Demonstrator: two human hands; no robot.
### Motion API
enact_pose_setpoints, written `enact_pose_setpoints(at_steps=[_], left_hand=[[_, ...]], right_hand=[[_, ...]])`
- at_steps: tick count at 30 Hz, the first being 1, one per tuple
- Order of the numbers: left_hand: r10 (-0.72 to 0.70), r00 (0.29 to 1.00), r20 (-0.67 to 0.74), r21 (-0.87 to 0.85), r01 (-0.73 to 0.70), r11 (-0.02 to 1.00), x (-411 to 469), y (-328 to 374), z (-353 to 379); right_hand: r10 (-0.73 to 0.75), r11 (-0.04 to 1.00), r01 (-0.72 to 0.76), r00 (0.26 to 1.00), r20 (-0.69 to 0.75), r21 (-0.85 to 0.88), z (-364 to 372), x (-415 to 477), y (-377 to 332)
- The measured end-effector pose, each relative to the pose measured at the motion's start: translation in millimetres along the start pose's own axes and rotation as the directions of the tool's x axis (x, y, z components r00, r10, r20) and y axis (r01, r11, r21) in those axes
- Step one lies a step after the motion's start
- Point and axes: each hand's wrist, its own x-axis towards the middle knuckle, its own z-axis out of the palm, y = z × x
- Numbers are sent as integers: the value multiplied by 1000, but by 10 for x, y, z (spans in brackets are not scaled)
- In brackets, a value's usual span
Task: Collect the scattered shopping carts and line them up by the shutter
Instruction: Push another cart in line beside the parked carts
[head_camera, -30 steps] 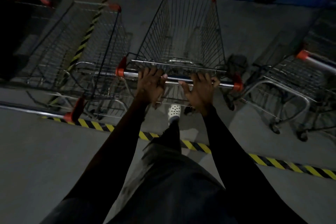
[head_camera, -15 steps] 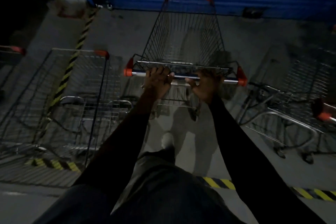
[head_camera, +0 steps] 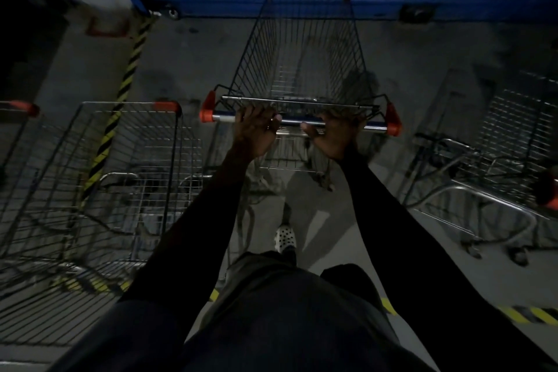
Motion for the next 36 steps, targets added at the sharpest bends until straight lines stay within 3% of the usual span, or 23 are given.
enact_pose_setpoints(at_steps=[6,14,23,27,33,36], left_hand=[[-1,1000,25,31,0,1000,-410,-8,-161],[-57,995,81,36,54,998,-1460,328,-457],[-39,998,45,105,34,994,-2750,817,-769],[-80,989,122,134,64,989,-3201,959,-956],[-35,994,106,180,15,983,-3851,1023,-1141],[-15,997,78,186,0,983,-4119,1024,-1221]], right_hand=[[-15,996,8,997,-74,-88,-109,-513,-207],[-45,999,45,998,-41,-5,-364,-1598,-235],[-32,999,34,988,149,-13,-681,-2842,-197],[-3,1000,-2,974,227,26,-803,-3283,-243],[-44,997,38,995,87,70,-875,-3971,-358],[-47,996,39,995,94,77,-844,-4186,-400]])
